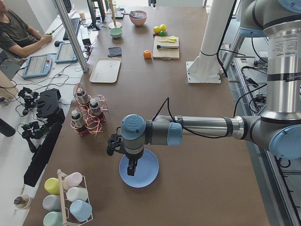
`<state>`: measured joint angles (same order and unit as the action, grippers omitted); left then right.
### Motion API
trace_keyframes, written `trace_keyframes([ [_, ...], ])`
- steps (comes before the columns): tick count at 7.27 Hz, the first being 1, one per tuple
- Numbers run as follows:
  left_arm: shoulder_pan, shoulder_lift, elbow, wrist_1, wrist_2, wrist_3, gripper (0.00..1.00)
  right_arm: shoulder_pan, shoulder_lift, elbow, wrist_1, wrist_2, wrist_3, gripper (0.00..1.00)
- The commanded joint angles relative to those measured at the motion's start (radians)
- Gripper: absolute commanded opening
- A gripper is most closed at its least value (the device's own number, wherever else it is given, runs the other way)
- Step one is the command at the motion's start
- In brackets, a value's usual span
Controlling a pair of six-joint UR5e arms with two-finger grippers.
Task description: Pick orange to plate
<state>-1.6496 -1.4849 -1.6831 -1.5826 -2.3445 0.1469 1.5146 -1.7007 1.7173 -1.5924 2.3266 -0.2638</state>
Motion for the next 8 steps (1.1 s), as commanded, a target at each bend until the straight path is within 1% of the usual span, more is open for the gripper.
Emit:
trace_keyframes([
  [1, -0.001, 0.014, -0.004, -0.017, 0.001, 0.003, 0.98, 0.002, -0.001, 0.001, -0.001, 0.005, 0.000, 1.00],
  [4, -0.002, 0.015, -0.009, -0.028, 0.001, -0.001, 0.98, 0.004, -0.001, 0.001, 0.000, 0.007, 0.000, 1.00],
  [5, -0.002, 0.040, -0.010, -0.030, 0.001, 0.000, 0.98, 0.004, -0.001, -0.001, 0.000, 0.005, -0.002, 1.00],
  [8, -0.004, 0.038, -0.027, -0.031, -0.002, -0.003, 0.97, 0.003, -0.004, 0.001, 0.002, 0.007, -0.003, 1.00],
])
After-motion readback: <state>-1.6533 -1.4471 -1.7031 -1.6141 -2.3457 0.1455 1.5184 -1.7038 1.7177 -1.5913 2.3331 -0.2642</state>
